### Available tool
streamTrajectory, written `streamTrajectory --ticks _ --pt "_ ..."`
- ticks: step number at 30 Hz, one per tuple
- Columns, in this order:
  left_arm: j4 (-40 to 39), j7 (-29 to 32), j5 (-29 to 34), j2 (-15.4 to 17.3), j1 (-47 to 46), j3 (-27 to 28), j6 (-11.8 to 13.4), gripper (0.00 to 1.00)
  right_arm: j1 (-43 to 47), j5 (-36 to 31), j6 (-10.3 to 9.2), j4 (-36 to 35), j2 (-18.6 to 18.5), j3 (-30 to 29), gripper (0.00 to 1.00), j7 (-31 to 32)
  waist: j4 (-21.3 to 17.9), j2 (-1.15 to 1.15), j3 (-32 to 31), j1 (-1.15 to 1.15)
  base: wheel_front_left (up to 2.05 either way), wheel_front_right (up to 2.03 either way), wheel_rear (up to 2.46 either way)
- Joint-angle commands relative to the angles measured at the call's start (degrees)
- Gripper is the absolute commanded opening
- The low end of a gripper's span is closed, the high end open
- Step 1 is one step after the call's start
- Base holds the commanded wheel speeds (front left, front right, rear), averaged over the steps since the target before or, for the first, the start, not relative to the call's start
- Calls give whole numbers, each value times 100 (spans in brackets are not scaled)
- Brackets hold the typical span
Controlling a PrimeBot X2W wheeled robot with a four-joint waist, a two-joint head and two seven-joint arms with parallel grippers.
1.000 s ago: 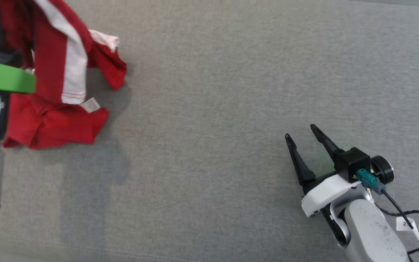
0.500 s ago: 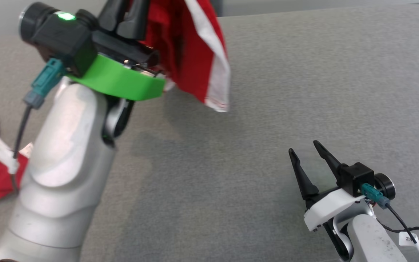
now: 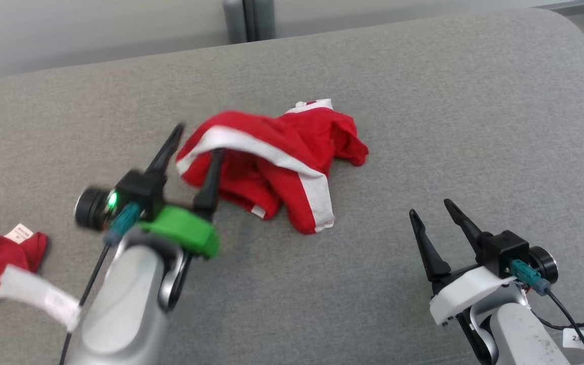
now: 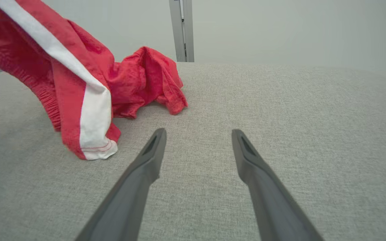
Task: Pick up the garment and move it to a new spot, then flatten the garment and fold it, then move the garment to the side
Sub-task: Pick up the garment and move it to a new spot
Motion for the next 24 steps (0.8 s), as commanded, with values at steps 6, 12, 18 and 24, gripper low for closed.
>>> streamTrajectory --ticks 6,12,18,24 --pt "179 -6 83 133 1122 674 -3 100 148 -130 -10 18 -19 -99 100 -1 305 0 -167 0 0 0 0" --pt "-68 -6 270 50 1842 1179 -29 100 315 -219 -10 64 -20 -230 100 -1 495 0 -474 0 0 0 0" --pt "-589 -5 521 -161 2389 1395 -51 100 496 -204 -10 122 -20 -176 100 -1 598 0 -668 0 0 0 0" --pt "-790 -5 522 -234 2559 1435 -50 100 491 -231 -10 194 -21 15 100 -1 724 0 -632 0 0 0 0"
